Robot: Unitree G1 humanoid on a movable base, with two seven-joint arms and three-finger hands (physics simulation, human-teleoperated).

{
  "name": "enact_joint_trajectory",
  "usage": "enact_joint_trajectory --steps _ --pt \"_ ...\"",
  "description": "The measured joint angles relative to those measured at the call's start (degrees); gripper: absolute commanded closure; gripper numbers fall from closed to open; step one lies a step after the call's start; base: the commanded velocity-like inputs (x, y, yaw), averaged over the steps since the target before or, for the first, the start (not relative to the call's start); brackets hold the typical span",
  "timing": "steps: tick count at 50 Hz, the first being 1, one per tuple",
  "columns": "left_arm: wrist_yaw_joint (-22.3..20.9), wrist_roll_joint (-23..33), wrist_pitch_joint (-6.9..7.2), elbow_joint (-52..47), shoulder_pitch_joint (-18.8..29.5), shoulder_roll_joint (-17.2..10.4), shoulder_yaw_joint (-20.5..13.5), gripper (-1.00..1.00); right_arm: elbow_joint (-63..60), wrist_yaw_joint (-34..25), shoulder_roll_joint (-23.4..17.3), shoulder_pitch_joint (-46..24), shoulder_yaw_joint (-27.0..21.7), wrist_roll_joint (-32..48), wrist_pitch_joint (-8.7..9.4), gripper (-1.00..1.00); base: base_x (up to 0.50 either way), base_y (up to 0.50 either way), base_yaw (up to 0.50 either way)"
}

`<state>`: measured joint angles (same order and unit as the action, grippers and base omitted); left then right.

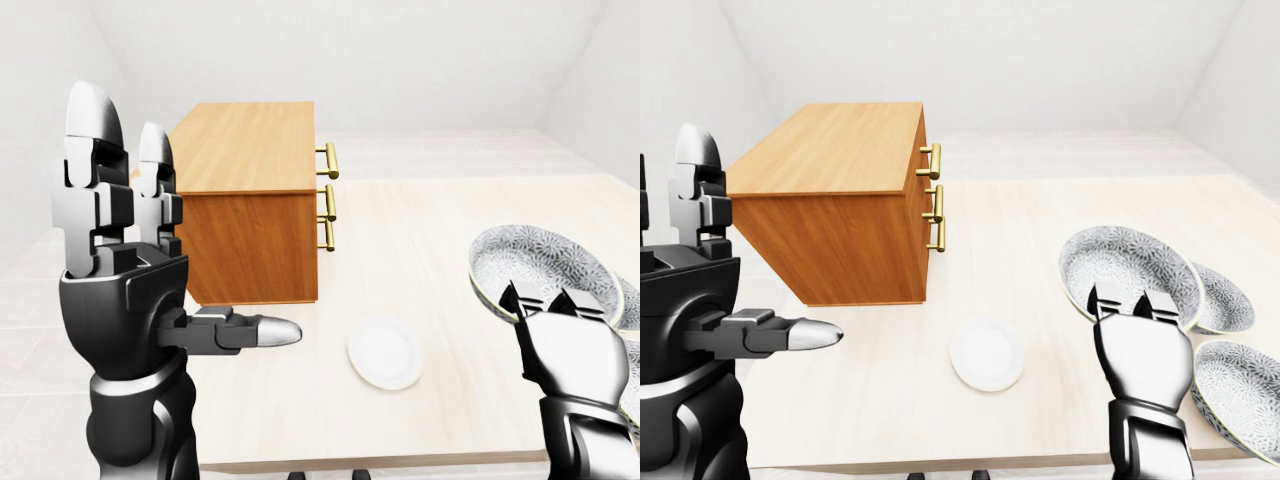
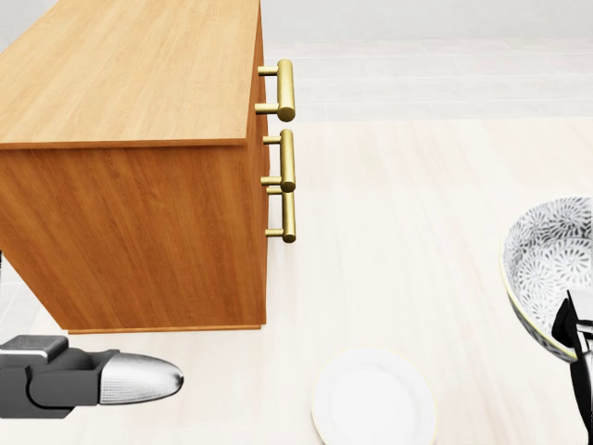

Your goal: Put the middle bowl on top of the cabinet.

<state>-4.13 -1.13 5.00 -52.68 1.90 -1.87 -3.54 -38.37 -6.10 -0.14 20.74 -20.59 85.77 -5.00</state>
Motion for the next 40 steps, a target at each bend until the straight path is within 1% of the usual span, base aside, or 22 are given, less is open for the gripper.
enact_joint_trajectory --steps 6,15,24,30,34,40 --pt "-0.08 0.01 0.00 -0.08 -0.10 -0.02 0.22 -1.00 -3.81 -6.21 -0.69 -3.12 -0.46 -0.21 0.00 1.00 0.00 0.00 0.00" --pt "-0.16 0.09 0.00 -0.04 -0.18 -0.02 0.40 -1.00 -8.10 -15.27 -3.16 -9.07 -1.39 -1.40 0.00 1.00 0.00 0.00 0.00" --pt "-0.33 0.07 0.00 -0.06 -0.39 0.06 0.63 -1.00 -9.61 -21.98 -5.86 -14.61 -1.66 -2.11 0.10 1.00 0.00 0.00 0.00" --pt "-0.48 0.01 0.00 0.03 -0.51 0.10 0.81 -1.00 -8.90 -26.43 -7.42 -18.25 -0.63 -2.82 0.95 1.00 0.00 0.00 0.00" --pt "-0.52 -0.01 0.00 0.04 -0.50 0.12 0.91 -1.00 -8.18 -29.49 -8.43 -20.94 0.60 -2.81 1.84 1.00 0.00 0.00 0.00" --pt "-0.58 0.08 0.00 0.25 -0.53 0.10 1.07 -1.00 -5.65 -33.37 -9.49 -24.48 3.04 -0.31 3.10 1.00 0.00 0.00 0.00"
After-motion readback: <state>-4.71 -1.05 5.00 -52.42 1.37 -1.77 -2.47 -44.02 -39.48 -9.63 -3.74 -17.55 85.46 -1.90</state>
